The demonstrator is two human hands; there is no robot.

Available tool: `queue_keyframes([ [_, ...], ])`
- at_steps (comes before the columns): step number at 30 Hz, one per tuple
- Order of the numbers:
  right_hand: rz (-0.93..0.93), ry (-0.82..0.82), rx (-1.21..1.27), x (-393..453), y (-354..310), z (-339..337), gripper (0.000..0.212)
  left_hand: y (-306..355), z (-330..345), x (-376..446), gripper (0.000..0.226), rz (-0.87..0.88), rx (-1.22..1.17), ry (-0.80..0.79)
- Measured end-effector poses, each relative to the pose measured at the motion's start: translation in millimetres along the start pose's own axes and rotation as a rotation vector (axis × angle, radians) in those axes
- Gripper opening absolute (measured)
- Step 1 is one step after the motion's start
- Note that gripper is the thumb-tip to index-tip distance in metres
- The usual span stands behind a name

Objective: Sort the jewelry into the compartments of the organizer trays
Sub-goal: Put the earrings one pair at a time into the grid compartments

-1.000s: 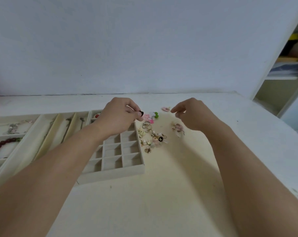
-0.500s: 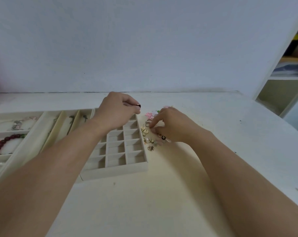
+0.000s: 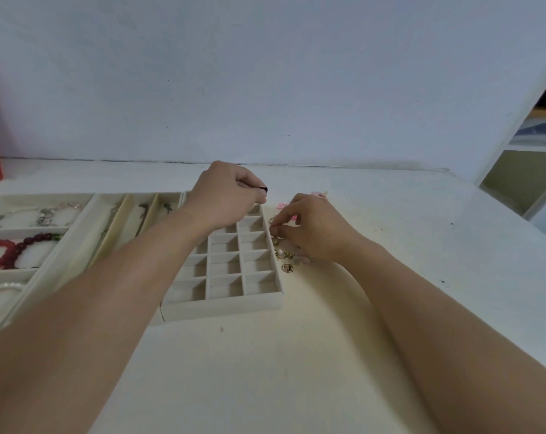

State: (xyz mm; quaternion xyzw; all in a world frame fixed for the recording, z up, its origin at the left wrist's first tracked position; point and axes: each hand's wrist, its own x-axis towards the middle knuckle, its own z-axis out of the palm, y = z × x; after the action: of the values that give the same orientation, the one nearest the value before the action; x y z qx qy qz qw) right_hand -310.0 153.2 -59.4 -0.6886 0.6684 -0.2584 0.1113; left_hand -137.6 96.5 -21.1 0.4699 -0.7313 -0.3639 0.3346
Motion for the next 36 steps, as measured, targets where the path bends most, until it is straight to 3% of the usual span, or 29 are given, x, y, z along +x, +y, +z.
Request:
queue_keyframes([
  [6, 0.154, 0.071, 0.407, -3.8, 1.6, -18.4, 0.011, -0.5, 2.0, -0.6, 0.008, 0.012, 0.023, -0.03],
  [9, 0.22, 0.072, 0.461, -5.8, 5.6, -23.1, 0.015, -0.2, 5.1, -1.9, 0.009, 0.024, 0.044, -0.045],
  [18, 0.311, -0.082, 0.973, -5.7, 0.2, -25.7, 0.013, 2.4, 8.7, -7.2, 0.015, 0.063, 0.024, -0.115],
  [26, 0.298, 0.01, 0.918, -4.5, -2.0, -22.3, 0.03, 2.7, 7.5, -6.3, 0.008, 0.063, 0.035, -0.123],
  [31, 0.152, 0.025, 0.843, -6.6, -4.0, -20.0, 0.015, 2.0, 3.4, -3.1, 0.005, 0.047, 0.005, -0.117],
  [36, 0.155, 0.109, 0.825, -7.8, -10.1, -15.7, 0.011, 2.6, -23.2, 0.4, 0.005, 0.028, 0.048, -0.233],
])
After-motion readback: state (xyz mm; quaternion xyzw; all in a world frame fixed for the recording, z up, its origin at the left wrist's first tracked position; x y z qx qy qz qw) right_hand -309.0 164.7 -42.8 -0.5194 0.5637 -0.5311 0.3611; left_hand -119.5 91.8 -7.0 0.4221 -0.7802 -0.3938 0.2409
